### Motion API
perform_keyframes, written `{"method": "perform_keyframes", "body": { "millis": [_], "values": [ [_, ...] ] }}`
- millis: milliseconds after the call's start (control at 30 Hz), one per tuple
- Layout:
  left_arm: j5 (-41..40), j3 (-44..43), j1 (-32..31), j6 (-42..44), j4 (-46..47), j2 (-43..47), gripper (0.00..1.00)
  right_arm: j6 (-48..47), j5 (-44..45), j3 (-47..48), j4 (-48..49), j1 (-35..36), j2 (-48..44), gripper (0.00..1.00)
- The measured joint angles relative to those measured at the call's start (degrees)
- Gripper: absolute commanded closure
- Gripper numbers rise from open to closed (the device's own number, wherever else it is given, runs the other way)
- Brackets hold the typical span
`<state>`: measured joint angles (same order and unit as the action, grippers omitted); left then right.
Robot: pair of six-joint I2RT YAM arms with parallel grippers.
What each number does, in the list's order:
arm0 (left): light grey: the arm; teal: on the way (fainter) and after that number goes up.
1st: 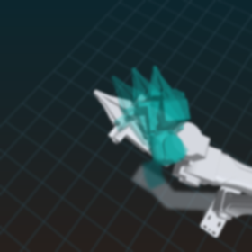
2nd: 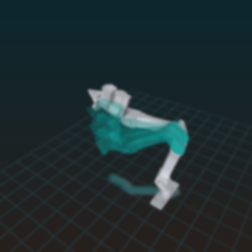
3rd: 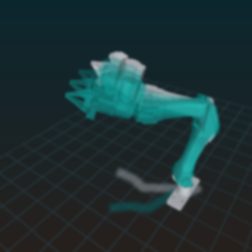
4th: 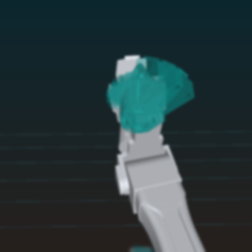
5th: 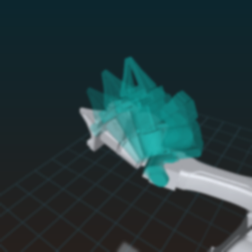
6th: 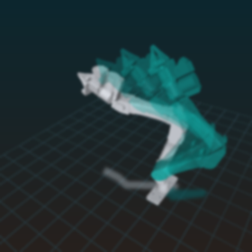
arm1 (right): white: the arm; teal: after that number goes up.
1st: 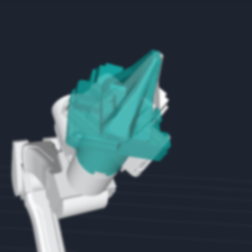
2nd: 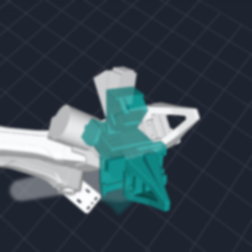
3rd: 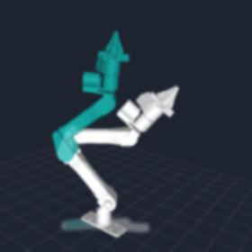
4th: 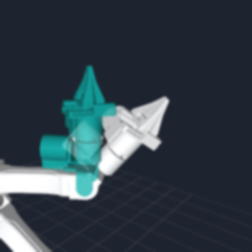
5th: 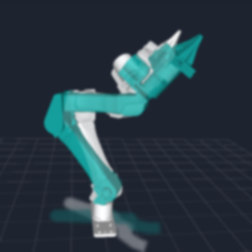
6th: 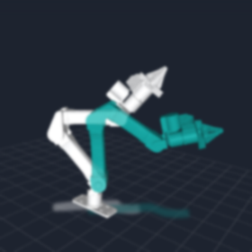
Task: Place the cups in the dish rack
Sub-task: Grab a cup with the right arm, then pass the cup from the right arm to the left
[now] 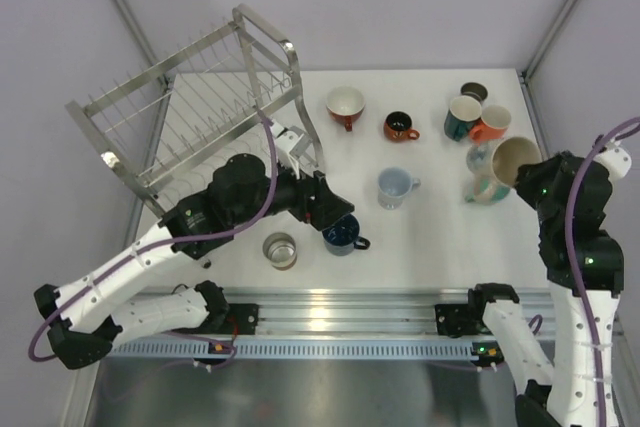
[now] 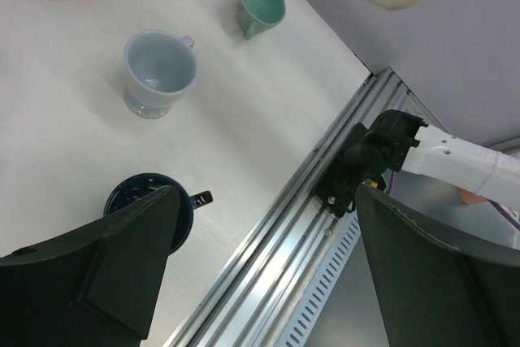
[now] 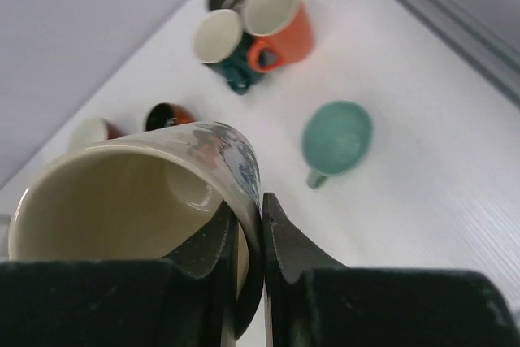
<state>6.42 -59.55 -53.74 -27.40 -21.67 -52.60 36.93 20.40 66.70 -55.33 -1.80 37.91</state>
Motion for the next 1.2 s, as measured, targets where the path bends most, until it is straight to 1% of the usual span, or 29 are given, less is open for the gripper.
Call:
{"method": "perform_keyframes", "body": {
  "millis": [133,267,367,433,567,700,833,1100,1200],
  "values": [
    [3.58,-2.78,0.0,-1.53,0.37,-2.84,0.05,-0.74,-15.58,-6.97,13.64,-0.04,-4.2,1.0],
    [7.98,-4.09,0.0,-3.67,2.21,-4.02,0.07,2.12,-30.75,-14.36,28.28,-0.04,-5.42,1.0],
    [10.93,-4.96,0.0,-5.4,4.44,-5.22,0.08,4.66,-38.77,-18.62,38.14,-0.04,-5.81,1.0],
    [12.87,-5.22,0.0,-6.36,6.47,-6.34,0.09,5.81,-42.21,-20.72,43.1,-0.04,-6.95,1.0],
    [16.22,-5.22,0.0,-8.35,10.43,-8.44,0.09,9.07,-47.41,-22.86,51.08,-0.04,-10.29,1.0],
    [18.75,-5.22,0.0,-9.88,15.89,-10.47,0.1,15.58,-50.82,-25.27,60.7,-0.04,-12.96,1.0],
    [21.03,-5.07,0.0,-10.73,22.38,-12.61,0.1,23.37,-53.53,-27.91,69.61,-0.02,-13.42,1.0],
    [25.22,-4.48,0.0,-12.74,37.77,-17.05,0.11,34.86,-55.95,-31.65,79.32,-0.02,-13.35,1.0],
    [26.43,-4.55,-0.26,-13.49,41.29,-19.5,0.12,37.53,-56.3,-32.52,82.75,0.02,-13.35,1.0]
  ]
}}
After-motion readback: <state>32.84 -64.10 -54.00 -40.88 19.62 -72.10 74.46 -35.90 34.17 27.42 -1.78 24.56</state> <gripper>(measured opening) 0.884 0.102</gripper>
